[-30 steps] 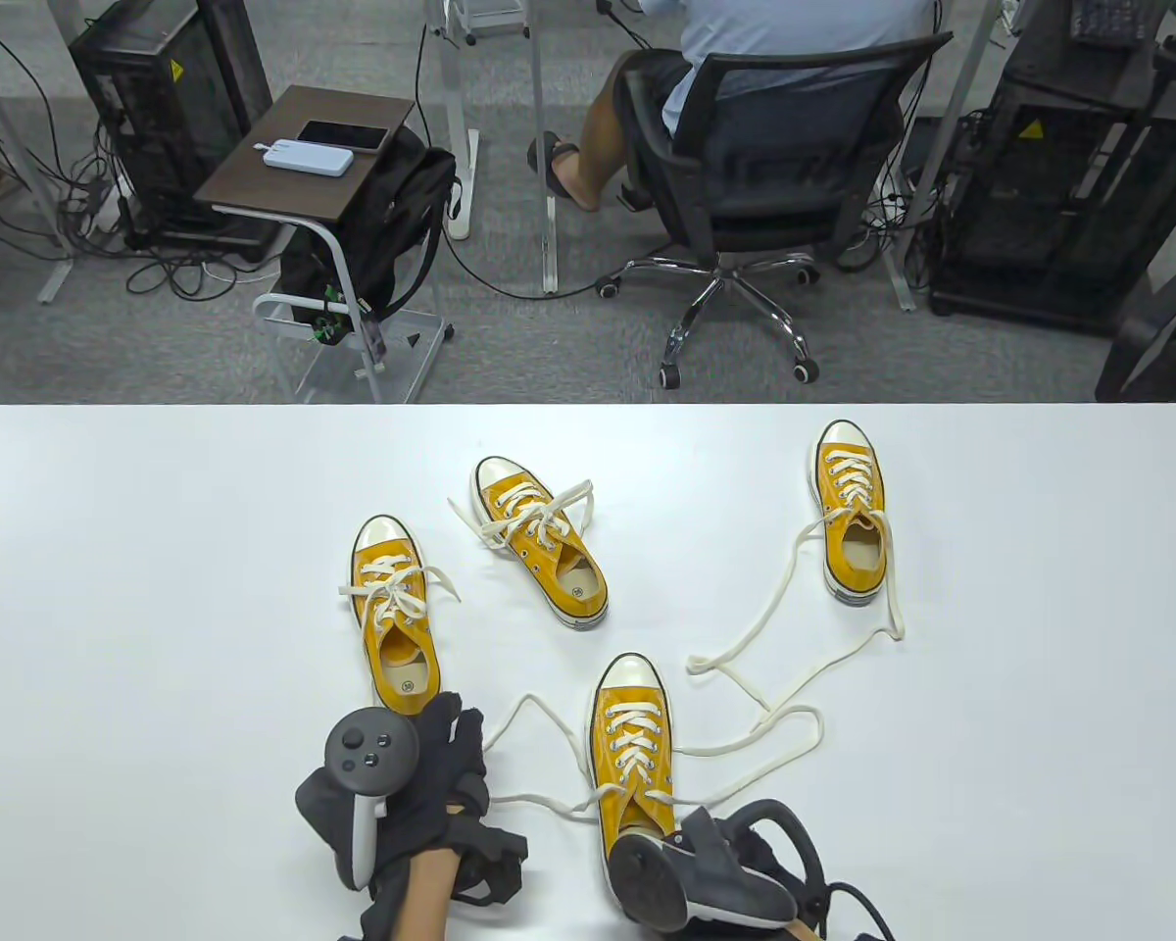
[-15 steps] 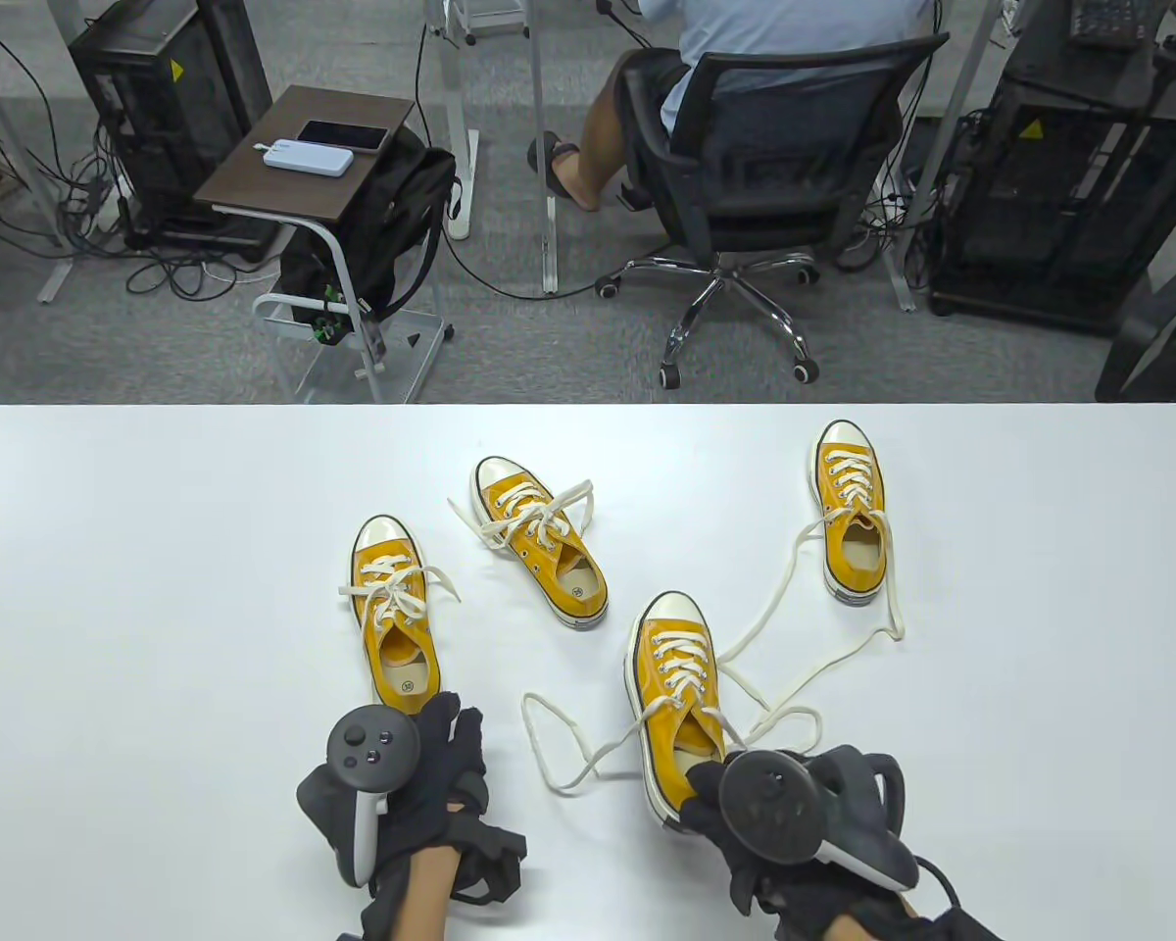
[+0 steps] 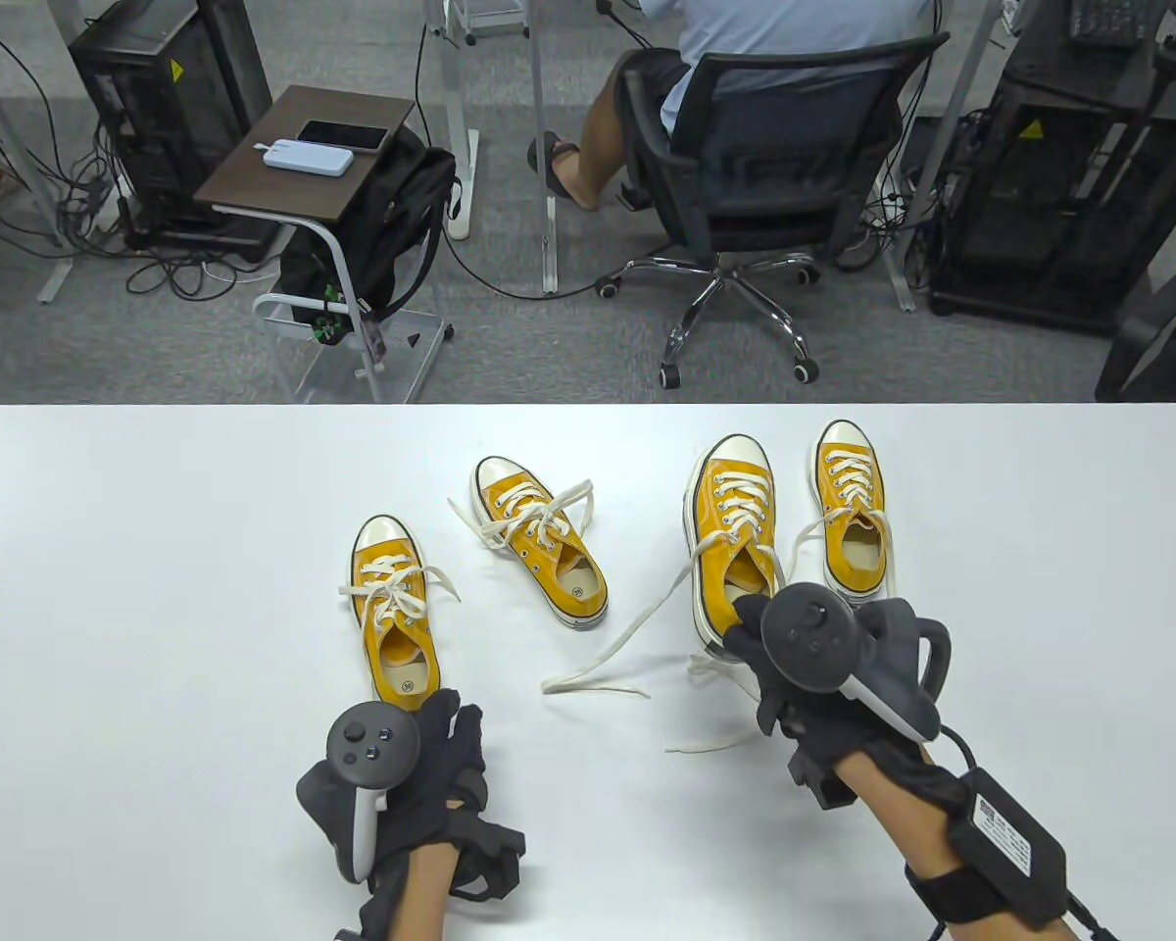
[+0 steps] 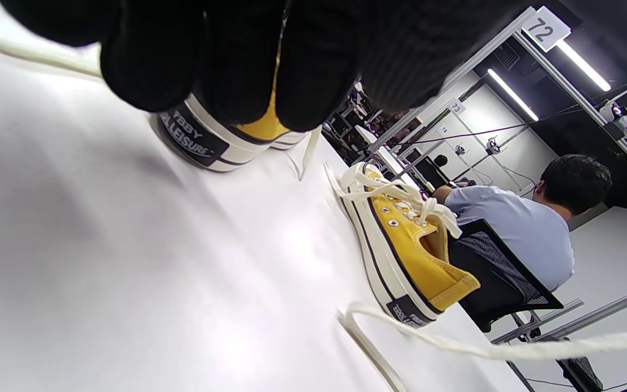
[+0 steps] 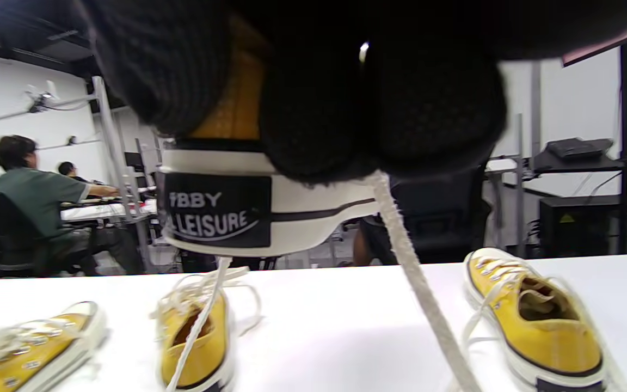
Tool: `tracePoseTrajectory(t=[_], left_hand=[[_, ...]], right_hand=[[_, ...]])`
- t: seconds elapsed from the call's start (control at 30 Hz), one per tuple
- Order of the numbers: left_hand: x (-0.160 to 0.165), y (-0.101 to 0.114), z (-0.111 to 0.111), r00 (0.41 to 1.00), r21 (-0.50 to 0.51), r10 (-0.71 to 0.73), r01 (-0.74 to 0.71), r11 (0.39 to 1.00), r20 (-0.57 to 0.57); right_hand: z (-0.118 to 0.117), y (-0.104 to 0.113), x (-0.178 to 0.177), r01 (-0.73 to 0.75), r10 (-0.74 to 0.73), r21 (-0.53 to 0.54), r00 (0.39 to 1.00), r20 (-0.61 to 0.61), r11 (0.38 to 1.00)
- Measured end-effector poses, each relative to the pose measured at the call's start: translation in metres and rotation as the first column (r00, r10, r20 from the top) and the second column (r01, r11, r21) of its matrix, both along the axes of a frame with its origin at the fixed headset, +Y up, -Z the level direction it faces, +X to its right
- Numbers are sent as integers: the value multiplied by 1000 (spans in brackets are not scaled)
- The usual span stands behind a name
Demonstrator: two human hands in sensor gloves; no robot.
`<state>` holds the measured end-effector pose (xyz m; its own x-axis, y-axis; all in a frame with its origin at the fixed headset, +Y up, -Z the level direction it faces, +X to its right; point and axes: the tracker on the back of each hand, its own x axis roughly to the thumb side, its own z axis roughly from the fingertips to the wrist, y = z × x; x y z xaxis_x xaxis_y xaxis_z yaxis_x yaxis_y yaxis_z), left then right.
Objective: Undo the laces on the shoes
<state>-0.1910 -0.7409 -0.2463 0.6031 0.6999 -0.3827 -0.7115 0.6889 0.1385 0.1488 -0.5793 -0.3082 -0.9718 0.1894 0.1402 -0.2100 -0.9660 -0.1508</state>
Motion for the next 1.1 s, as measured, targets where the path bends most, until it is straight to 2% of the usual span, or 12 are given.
tracePoseTrajectory(t=[0.33, 0.6, 0.8, 1.0, 1.1], left_hand=[[-2, -1, -5, 1000, -16, 1, -1, 1000, 6], [-1, -1, -8, 1000, -19, -4, 5, 1000, 13], [1, 0, -10, 1000, -24, -16, 17, 1000, 18], [3, 0, -10, 999, -29, -23, 24, 999, 29], [4, 0, -11, 999, -34, -30, 31, 999, 37]], right_hand=[[-68, -22, 11, -25, 31, -51, 992, 124, 998], [-111, -58, 28, -29, 55, -124, 976, 211, 992], [-127, -88, 32, -53, 89, -165, 972, 218, 985], [-131, -114, 33, -45, 95, -218, 970, 224, 975], [-130, -128, 35, -87, 137, -227, 967, 216, 970]])
